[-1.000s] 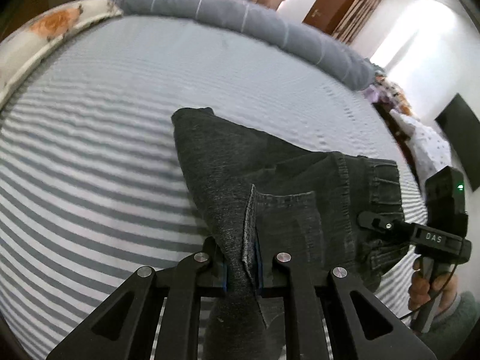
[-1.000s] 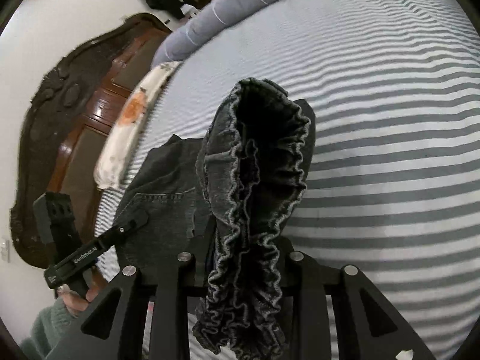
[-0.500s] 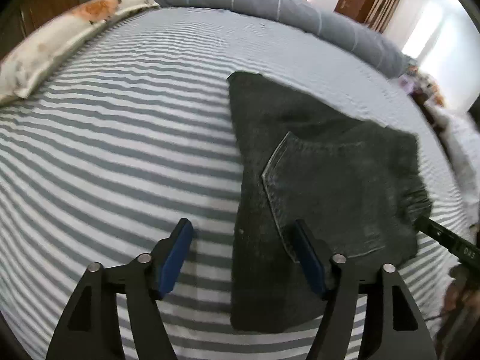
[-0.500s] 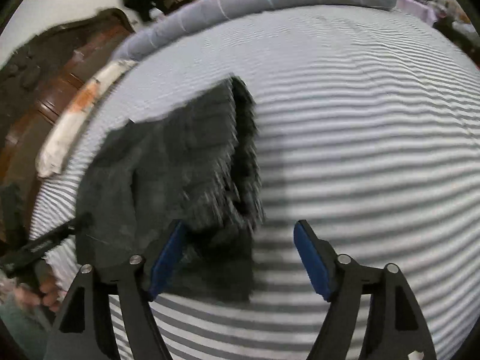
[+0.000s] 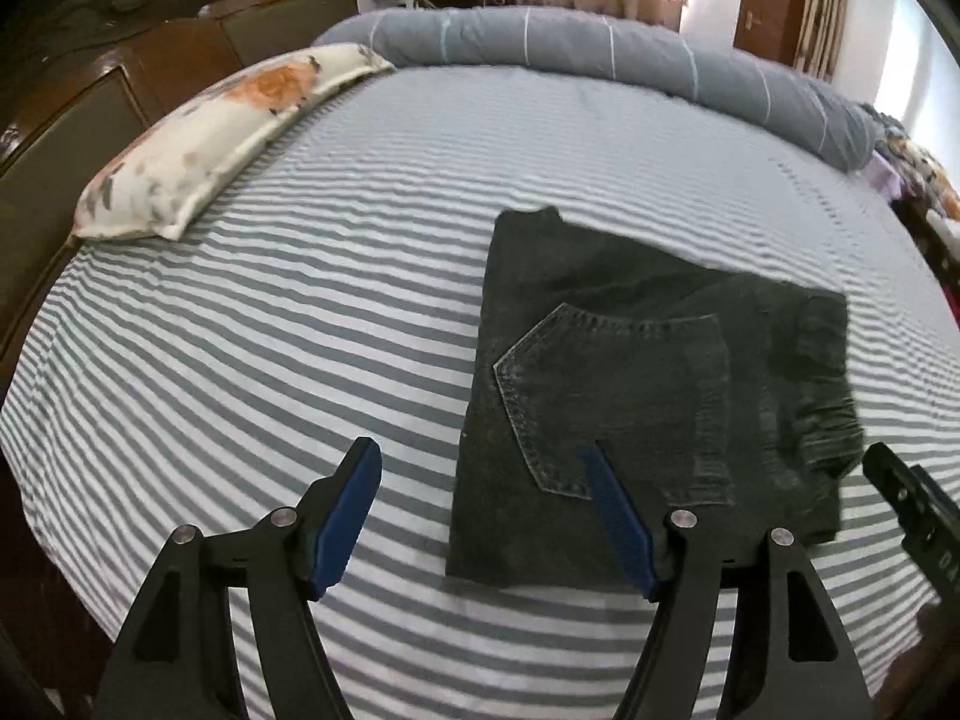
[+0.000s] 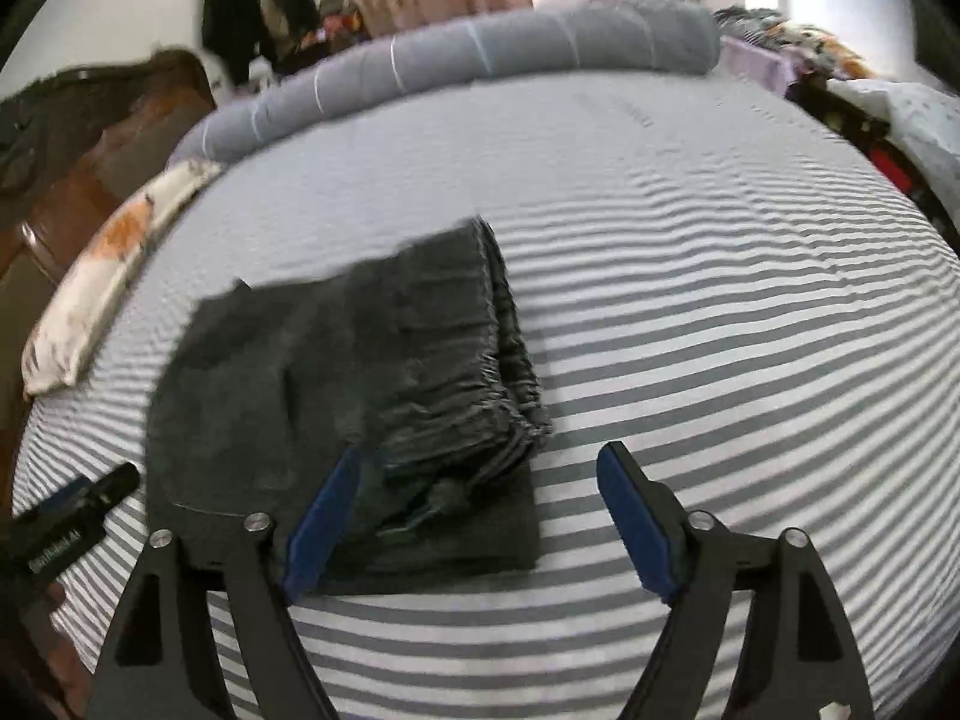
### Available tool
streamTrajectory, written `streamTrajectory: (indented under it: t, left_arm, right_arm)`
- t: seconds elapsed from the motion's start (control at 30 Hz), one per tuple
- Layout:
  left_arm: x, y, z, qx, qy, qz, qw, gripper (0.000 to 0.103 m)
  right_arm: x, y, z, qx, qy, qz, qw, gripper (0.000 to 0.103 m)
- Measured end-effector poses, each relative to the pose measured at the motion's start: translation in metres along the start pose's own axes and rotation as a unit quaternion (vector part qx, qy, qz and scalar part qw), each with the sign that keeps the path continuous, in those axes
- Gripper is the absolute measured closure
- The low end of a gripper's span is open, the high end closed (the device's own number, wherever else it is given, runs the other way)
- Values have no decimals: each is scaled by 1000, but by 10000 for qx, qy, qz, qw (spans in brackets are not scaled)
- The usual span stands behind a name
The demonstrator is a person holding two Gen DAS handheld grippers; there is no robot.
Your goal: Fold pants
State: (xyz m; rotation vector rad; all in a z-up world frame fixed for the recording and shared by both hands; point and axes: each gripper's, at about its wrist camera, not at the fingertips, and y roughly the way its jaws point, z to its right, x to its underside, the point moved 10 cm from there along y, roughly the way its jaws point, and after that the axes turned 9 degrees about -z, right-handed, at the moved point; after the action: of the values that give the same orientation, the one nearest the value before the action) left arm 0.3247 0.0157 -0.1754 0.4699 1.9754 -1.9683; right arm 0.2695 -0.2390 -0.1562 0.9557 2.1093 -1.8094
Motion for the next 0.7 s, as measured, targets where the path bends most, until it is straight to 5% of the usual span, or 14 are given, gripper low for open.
streamTrajectory:
  t: [0.23,0.7]
  left_arm:
    - [6,-22,7,-75,342,278,9990,24]
    - [20,-14,30,101,651,124,9978,24]
  right_arm:
    - [4,-20,-28,266,-724,404,9962,5]
    - [1,-19,-52,140,-1001,344,9943,2]
